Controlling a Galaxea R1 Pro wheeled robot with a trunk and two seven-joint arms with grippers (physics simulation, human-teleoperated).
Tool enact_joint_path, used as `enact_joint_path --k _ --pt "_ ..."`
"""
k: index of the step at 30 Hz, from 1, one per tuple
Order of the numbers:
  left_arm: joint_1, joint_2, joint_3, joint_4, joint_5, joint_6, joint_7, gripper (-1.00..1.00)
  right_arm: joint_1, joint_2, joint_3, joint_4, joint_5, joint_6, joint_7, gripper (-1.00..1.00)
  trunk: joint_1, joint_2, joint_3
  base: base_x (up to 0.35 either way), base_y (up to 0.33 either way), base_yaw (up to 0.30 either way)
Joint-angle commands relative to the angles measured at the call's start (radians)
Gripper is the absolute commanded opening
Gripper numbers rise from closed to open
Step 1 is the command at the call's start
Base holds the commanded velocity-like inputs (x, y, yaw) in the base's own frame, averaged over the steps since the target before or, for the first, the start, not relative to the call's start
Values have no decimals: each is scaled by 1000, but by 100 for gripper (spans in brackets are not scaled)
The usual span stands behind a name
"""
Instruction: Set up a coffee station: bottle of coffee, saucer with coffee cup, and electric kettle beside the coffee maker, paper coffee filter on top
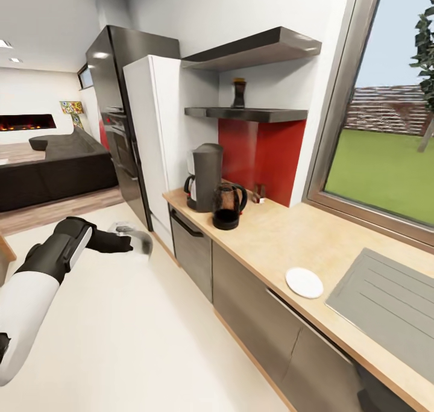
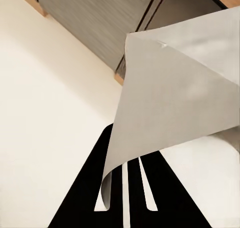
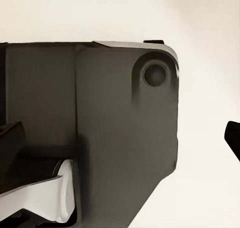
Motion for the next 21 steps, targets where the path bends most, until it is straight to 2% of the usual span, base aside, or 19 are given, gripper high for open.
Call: enact_joint_path --k 1,21 --pt "0 1 -4 -1 -1 3 2 -100 0 0 -1 -1 0 -3 0 100 1 -2 -2 294 218 0" --pt "-14 7 -5 9 -1 4 0 -100 0 -1 -1 0 0 -3 0 100 1 -2 -2 291 226 0"
